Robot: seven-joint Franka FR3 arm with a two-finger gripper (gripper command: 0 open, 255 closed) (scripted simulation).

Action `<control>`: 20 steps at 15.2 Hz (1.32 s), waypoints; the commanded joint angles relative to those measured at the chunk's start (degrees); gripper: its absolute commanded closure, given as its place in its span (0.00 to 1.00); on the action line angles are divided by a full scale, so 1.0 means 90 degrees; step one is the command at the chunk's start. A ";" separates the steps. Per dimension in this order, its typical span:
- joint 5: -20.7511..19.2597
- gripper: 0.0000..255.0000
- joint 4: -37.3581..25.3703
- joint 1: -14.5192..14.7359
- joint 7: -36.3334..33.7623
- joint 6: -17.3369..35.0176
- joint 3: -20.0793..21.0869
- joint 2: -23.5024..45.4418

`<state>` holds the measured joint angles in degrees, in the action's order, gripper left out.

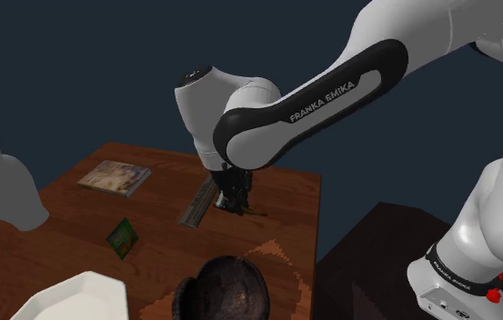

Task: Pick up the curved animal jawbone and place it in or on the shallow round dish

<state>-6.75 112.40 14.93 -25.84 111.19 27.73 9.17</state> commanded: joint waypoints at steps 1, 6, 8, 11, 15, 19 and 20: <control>0.0035 1.00 -0.0098 -0.0012 0.0039 -0.0152 0.0002 -0.0059; 0.0122 1.00 -0.0359 -0.0026 0.0111 -0.0545 0.0015 -0.0212; 0.0151 1.00 -0.0474 -0.0031 0.0136 -0.0704 0.0018 -0.0264; 0.0188 1.00 -0.0657 -0.0036 0.0169 -0.0945 0.0022 -0.0331; 0.0212 1.00 -0.0771 0.0133 -0.0119 -0.1048 0.0156 -0.0302; 0.0189 1.00 -0.0931 0.0492 -0.0741 -0.1075 0.0415 -0.0113; 0.0173 1.00 -0.0990 0.0586 -0.0901 -0.1086 0.0478 -0.0048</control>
<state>-4.76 104.62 19.23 -32.22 101.58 31.45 7.53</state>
